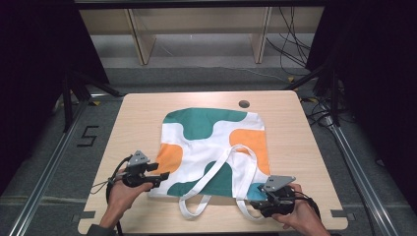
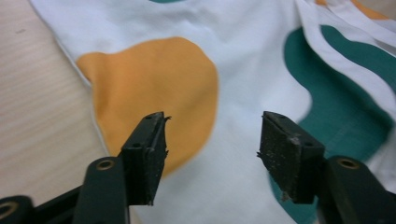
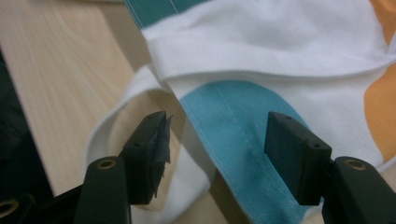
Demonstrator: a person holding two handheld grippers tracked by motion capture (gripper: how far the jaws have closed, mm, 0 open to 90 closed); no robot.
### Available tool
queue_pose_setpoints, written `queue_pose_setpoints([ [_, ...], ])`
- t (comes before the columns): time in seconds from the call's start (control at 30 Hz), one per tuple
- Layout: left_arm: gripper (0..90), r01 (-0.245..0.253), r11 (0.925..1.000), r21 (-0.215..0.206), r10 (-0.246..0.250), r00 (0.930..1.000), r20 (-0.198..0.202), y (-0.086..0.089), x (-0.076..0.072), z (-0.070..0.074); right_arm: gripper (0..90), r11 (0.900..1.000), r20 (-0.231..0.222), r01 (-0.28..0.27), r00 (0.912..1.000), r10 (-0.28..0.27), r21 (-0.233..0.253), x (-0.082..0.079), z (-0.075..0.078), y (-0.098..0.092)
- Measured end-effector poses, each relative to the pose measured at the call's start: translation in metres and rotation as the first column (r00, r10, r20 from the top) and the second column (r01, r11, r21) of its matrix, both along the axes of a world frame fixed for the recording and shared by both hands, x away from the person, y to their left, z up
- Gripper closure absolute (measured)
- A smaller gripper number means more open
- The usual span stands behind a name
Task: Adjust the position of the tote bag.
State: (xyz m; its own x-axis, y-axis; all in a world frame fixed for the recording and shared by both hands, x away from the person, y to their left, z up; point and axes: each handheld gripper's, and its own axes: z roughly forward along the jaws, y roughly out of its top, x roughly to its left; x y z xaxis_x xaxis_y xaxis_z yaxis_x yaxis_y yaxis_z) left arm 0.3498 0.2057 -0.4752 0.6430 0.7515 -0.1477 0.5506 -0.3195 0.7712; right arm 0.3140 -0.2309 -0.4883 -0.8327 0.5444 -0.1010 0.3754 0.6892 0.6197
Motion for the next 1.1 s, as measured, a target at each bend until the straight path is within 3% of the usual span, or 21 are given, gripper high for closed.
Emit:
queue_pose_setpoints([
  [0.03,38.4,-0.001,1.0000,0.000,0.001,1.0000,-0.003,-0.001,-0.004,-0.001,41.2,1.000,-0.025,0.021,0.9994,-0.021,-0.001,-0.002,-0.001,0.003],
  [0.1,36.1,0.035,0.9985,0.041,-0.034,0.9992,-0.019,-0.002,-0.012,-0.006,41.8,0.998,-0.001,0.051,0.9987,-0.051,-0.043,0.001,-0.006,0.004],
  [0.13,34.9,0.035,0.9985,0.041,-0.034,0.9992,-0.019,-0.002,-0.012,-0.006,41.8,0.998,-0.001,0.051,0.9987,-0.051,-0.043,0.001,-0.006,0.004],
  [0.17,34.9,0.034,0.9988,0.036,-0.033,0.9992,-0.025,-0.003,-0.014,-0.008,42.6,0.999,0.019,0.018,0.9997,-0.017,-0.048,0.004,-0.006,0.004],
  [0.23,33.2,0.049,0.9967,0.064,-0.048,0.9985,-0.027,-0.002,-0.016,-0.009,47.1,0.998,0.027,0.021,0.9994,-0.020,-0.056,0.001,-0.005,0.006],
  [0.33,32.5,0.025,0.9984,0.050,-0.023,0.9991,-0.034,-0.005,-0.021,-0.011,57.5,1.000,0.062,0.019,0.9979,-0.018,-0.015,0.003,0.004,0.003],
  [0.37,32.3,0.040,0.9972,0.062,-0.038,0.9986,-0.037,-0.004,-0.023,-0.009,61.5,0.997,0.118,0.048,0.9915,-0.054,0.055,0.007,0.014,-0.003],
  [0.43,32.3,0.050,0.9980,0.038,-0.049,0.9981,-0.037,-0.008,-0.026,-0.009,63.5,0.995,0.141,0.064,0.9872,-0.075,0.082,0.008,0.018,-0.004],
  [0.47,32.4,0.073,0.9964,0.044,-0.071,0.9965,-0.044,-0.009,-0.028,-0.008,63.9,0.992,0.155,0.078,0.9836,-0.092,0.096,0.009,0.020,-0.004],
  [0.5,33.1,0.087,0.9946,0.057,-0.084,0.9952,-0.050,-0.012,-0.030,-0.008,63.5,0.992,0.161,0.083,0.9820,-0.098,0.096,0.011,0.020,-0.002],
  [0.57,33.4,0.128,0.9863,0.104,-0.123,0.9911,-0.052,-0.019,-0.035,-0.009,62.1,0.996,0.145,0.072,0.9863,-0.079,0.049,0.012,0.014,0.005],
  [0.63,33.5,0.143,0.9821,0.123,-0.137,0.9891,-0.055,-0.026,-0.038,-0.013,61.9,0.998,0.134,0.068,0.9887,-0.068,0.005,0.011,0.009,0.012],
  [0.67,33.4,0.149,0.9771,0.152,-0.143,0.9885,-0.048,-0.027,-0.038,-0.014,62.3,0.998,0.142,0.063,0.9879,-0.061,-0.007,0.011,0.008,0.014],
  [0.73,34.7,0.150,0.9717,0.182,-0.146,0.9886,-0.033,-0.027,-0.037,-0.016,72.5,1.000,0.158,0.025,0.9872,-0.022,-0.015,0.014,0.010,0.014],
  [0.77,34.6,0.127,0.9774,0.169,-0.122,0.9916,-0.043,-0.028,-0.037,-0.017,78.5,1.000,0.174,0.007,0.9846,-0.007,-0.002,0.015,0.012,0.013],
  [0.83,34.6,0.118,0.9742,0.192,-0.115,0.9930,-0.025,-0.026,-0.037,-0.016,86.8,1.000,0.205,-0.020,0.9787,0.016,0.018,0.020,0.020,0.007],
  [0.9,33.2,0.106,0.9681,0.227,-0.107,0.9942,-0.006,-0.025,-0.036,-0.017,88.4,0.990,0.207,0.013,0.9774,-0.042,0.139,0.021,0.033,0.001],
  [0.97,33.2,0.099,0.9572,0.272,-0.105,0.9944,0.010,-0.025,-0.036,-0.018,88.7,0.970,0.201,0.041,0.9754,-0.091,0.240,0.025,0.046,-0.002],
  [1.07,33.4,0.081,0.9388,0.335,-0.095,0.9952,0.025,-0.030,-0.033,-0.021,88.7,0.969,0.219,0.044,0.9706,-0.100,0.244,0.027,0.048,0.000],
  [1.1,35.6,0.065,0.9417,0.330,-0.083,0.9958,0.040,-0.032,-0.030,-0.025,88.8,0.970,0.221,0.033,0.9712,-0.088,0.241,0.029,0.049,0.002],
])
